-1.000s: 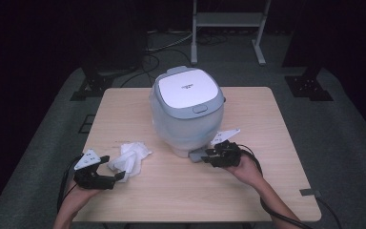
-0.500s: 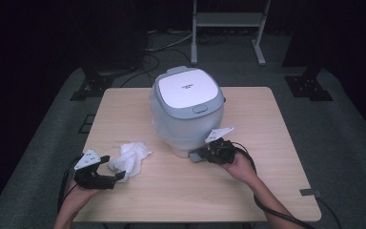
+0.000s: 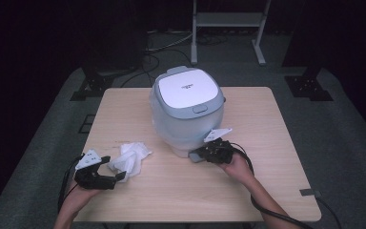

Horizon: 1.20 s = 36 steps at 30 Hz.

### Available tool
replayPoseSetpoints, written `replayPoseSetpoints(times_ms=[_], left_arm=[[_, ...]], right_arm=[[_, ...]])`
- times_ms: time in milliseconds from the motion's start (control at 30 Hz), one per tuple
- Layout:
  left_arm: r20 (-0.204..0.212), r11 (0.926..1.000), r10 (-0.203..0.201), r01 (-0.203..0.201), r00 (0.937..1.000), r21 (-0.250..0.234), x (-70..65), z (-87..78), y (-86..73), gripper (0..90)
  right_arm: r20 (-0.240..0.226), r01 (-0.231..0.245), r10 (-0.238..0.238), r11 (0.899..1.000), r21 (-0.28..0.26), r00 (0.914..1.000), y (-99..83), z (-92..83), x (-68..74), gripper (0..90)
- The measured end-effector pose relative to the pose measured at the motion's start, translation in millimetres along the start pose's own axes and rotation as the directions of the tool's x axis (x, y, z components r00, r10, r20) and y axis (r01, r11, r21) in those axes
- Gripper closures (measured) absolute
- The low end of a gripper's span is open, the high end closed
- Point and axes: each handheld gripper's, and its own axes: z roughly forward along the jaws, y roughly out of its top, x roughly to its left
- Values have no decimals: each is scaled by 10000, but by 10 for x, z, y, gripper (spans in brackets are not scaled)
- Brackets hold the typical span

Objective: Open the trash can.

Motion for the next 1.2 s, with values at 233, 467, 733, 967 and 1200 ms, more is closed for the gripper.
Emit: replayPoseSetpoints(times_ms=[233,467,733,967,1200], left_arm=[[-14,9999,-72,72,10000,-81,-5,-15,14,85],[22,9999,-109,109,9999,-79,-8,-22,16,85],[127,10000,-66,67,9999,-72,-9,-22,43,85],[97,10000,-26,27,9999,-58,28,-51,72,85],[258,9985,396,-405,9989,374,38,-2,111,121]], right_arm=[[240,158,-156,9999,-49,9996,-24,14,44,764],[486,255,-246,9995,-170,9985,-58,23,74,770],[507,161,-143,9993,-345,9986,-126,56,76,770],[701,419,-408,9990,-142,9967,-150,113,102,771],[575,173,-162,9997,-193,9982,-161,122,82,772]])
